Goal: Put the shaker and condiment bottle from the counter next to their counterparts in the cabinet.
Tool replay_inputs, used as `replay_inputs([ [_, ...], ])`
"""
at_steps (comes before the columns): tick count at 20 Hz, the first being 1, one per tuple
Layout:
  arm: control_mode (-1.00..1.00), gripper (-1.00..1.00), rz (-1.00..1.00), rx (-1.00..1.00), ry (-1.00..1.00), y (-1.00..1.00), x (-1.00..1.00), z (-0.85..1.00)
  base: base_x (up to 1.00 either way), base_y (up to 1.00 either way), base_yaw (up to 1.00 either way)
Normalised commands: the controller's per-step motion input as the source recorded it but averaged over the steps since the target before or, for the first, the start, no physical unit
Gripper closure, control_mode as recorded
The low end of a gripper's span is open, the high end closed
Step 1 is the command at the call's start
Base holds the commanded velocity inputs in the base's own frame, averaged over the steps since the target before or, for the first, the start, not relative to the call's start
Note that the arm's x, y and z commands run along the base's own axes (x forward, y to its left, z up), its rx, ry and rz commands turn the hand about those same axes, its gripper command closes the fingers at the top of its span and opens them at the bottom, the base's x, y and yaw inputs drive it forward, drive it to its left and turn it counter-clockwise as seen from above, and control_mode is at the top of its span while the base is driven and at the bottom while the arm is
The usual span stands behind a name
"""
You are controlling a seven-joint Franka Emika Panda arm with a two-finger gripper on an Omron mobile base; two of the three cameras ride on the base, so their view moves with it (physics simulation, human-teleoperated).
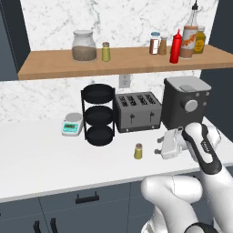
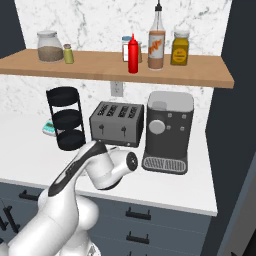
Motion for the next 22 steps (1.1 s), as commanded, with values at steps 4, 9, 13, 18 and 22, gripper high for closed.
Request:
replay_inputs([
  [4,-1.00,-1.00,0.00,0.00,-0.02,0.05,0.01,-0.28,0.00,0.00,0.00],
  [9,-1.00,-1.00,0.00,0.00,-0.04,0.06,0.03,-0.25,0.00,0.00,0.00],
  [13,-1.00,-1.00,0.00,0.00,-0.02,0.07,0.08,-0.20,0.00,0.00,0.00],
  [18,-1.00,-1.00,0.00,0.00,-0.03,0.11,0.11,-0.24,0.00,0.00,0.00],
  [22,-1.00,-1.00,0.00,0.00,-0.02,0.11,0.11,-0.21,0.00,0.00,0.00],
])
